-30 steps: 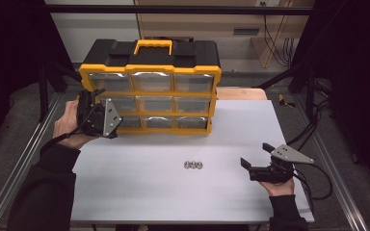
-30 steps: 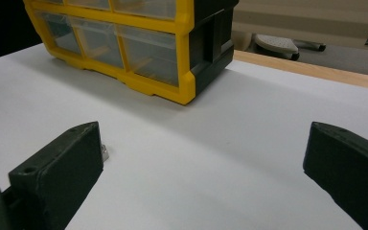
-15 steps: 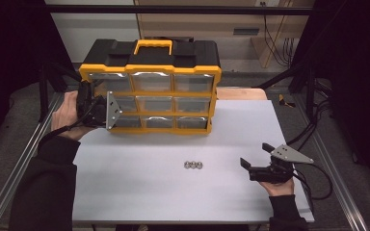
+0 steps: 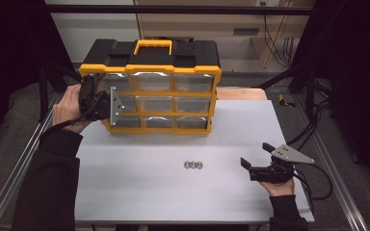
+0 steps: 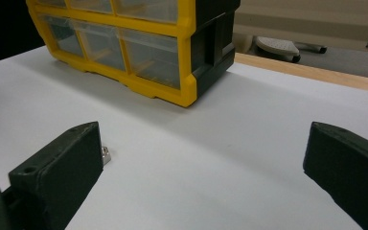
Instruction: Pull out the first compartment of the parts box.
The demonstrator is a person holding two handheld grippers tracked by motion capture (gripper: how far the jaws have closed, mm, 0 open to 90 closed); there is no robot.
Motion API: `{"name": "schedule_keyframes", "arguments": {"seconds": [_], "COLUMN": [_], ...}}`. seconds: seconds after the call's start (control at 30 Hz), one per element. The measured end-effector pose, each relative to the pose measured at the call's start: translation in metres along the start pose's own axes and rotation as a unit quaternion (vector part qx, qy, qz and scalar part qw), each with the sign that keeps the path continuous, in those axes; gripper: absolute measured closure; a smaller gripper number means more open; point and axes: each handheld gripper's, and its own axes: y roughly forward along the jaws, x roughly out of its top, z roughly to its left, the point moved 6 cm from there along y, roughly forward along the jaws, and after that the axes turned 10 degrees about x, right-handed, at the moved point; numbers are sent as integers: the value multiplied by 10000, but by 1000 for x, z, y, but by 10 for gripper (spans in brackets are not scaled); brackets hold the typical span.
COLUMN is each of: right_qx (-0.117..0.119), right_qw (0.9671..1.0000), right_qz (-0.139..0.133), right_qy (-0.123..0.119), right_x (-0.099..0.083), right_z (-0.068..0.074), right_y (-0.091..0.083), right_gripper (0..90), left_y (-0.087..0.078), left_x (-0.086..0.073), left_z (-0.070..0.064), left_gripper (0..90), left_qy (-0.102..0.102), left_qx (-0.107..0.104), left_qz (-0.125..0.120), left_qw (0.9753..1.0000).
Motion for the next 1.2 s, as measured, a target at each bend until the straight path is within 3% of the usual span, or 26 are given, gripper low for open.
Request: {"name": "schedule_keyframes", "arguments": {"seconds": [0.17,0.33,0.57,0.93,1.0,1.03,1.13,1.2], "right_qx": [9,11,25,32,34,40,47,51], "right_qw": [10000,10000,10000,10000,10000,10000,10000,10000], "right_qz": [4,3,4,8,6,11,-3,-4], "right_qy": [-4,-11,-3,-31,-28,-8,-32,-33], "right_x": [0,0,0,0,0,0,1,1], "right_z": [0,0,1,1,1,1,2,2], "right_y": [0,1,1,2,2,1,1,2], "right_gripper": [5,5,5,5,5,5,5,5], "left_y": [3,7,9,7,9,7,9,7], "left_x": [-1,-3,-2,0,2,2,4,4], "left_z": [2,5,7,6,6,6,4,4], "left_gripper": [221,294,379,514,546,554,583,607], "left_qy": [91,257,304,633,603,649,750,807], "left_qx": [174,477,639,956,1060,1000,1106,1094], "left_qz": [-11,-1,-50,-13,-174,-43,-162,-55], "left_qw": [9998,9985,9975,9934,9924,9929,9909,9907]}}
